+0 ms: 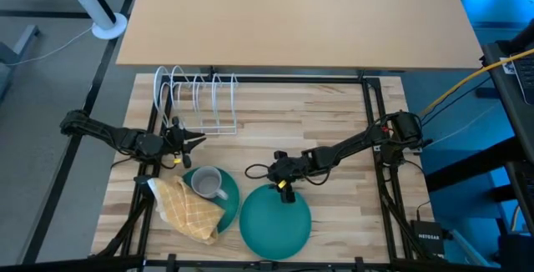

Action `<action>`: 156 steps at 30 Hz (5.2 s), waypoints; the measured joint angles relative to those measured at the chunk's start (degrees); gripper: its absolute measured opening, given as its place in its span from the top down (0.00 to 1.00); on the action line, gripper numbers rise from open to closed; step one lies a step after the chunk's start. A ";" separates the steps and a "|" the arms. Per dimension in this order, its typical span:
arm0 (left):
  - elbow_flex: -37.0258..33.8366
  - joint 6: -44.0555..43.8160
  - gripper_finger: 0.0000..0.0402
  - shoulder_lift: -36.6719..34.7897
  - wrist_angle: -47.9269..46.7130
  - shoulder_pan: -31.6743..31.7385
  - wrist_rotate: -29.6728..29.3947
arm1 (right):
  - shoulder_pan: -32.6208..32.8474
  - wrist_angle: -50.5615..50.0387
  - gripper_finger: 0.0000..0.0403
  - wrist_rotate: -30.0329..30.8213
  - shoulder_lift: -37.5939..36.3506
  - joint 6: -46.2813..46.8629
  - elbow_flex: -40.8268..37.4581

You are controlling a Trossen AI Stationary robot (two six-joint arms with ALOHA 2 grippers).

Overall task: Sort dishes
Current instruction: Put the right dark green plate into the dish rack

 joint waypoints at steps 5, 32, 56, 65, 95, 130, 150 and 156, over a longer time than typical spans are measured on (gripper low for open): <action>0.00 0.00 0.85 0.00 0.00 0.00 0.00 | 0.00 -0.04 0.65 -1.96 0.00 0.10 0.00; 0.00 0.00 0.85 0.00 0.00 0.00 0.01 | -0.01 -0.99 0.93 -1.15 -0.09 1.50 2.06; 0.01 0.00 0.85 0.00 0.00 0.00 0.01 | -0.09 -22.77 0.94 12.15 -0.11 -4.21 11.41; 0.00 0.00 0.85 0.00 0.00 -0.02 0.00 | -0.07 -22.52 0.94 12.65 -0.22 -4.59 11.37; 0.01 0.00 0.85 0.00 0.00 -0.01 0.01 | -0.07 -37.99 0.98 20.08 -0.28 -18.50 32.40; 0.01 0.00 0.85 0.00 0.00 0.00 0.01 | -1.22 -31.73 0.98 48.94 -0.28 -76.79 48.43; -0.35 -17.89 0.85 0.06 5.69 0.57 -0.17 | -5.78 -21.67 0.97 37.53 2.08 -83.34 48.39; -0.26 -24.87 0.85 0.13 6.13 0.55 -0.18 | -7.28 -21.70 0.97 38.47 2.78 -84.20 48.30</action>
